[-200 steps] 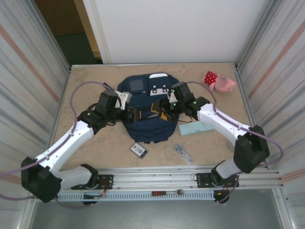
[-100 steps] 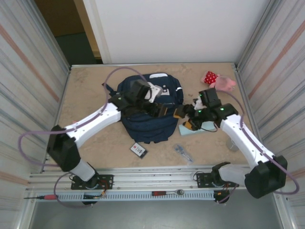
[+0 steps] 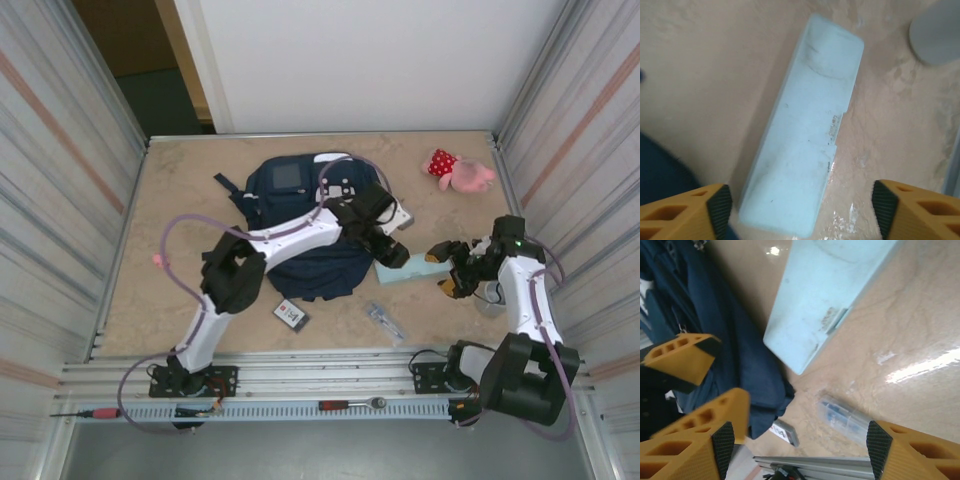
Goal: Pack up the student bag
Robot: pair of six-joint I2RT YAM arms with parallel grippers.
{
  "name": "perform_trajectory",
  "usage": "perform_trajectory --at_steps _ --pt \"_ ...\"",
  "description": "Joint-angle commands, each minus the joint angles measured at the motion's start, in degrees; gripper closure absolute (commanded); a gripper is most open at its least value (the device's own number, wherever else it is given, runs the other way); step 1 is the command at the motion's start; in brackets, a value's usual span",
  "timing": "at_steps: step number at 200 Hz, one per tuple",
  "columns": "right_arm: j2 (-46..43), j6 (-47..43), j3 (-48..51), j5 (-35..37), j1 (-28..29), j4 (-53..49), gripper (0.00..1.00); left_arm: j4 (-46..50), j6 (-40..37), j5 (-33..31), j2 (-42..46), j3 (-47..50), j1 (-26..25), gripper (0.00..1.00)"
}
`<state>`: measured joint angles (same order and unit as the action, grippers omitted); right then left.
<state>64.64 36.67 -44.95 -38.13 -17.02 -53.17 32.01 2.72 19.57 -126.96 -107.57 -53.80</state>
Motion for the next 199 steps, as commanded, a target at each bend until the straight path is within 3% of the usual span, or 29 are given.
perform_trajectory --at_steps 1,30,78,148,181,199 --pt "1.1 -4.7 0.2 -2.8 -3.9 0.4 0.28 6.1 -7.1 0.5 -4.4 -4.5 -2.6 0.16" --pt "1.9 -6.8 0.3 -3.4 -8.0 0.4 0.27 7.5 -9.8 -4.9 -9.3 -9.8 -4.5 0.10" --pt "1.2 -7.0 -0.2 -4.2 -8.2 0.5 0.26 10.3 -13.0 -8.3 -15.7 -16.0 -5.2 0.06" --pt "-0.8 -6.7 -0.7 -2.4 -8.3 0.5 0.25 10.3 -18.5 -15.2 -16.6 -15.1 -6.6 0.08" --pt "-0.8 -6.1 -0.2 -1.5 -8.3 1.4 0.25 7.3 -19.1 -16.6 -14.6 -11.8 -6.4 0.21" --pt "-0.9 -6.1 0.1 -1.5 -8.1 1.6 0.25 6.5 -18.8 -15.3 -12.3 -11.2 -6.3 0.12"
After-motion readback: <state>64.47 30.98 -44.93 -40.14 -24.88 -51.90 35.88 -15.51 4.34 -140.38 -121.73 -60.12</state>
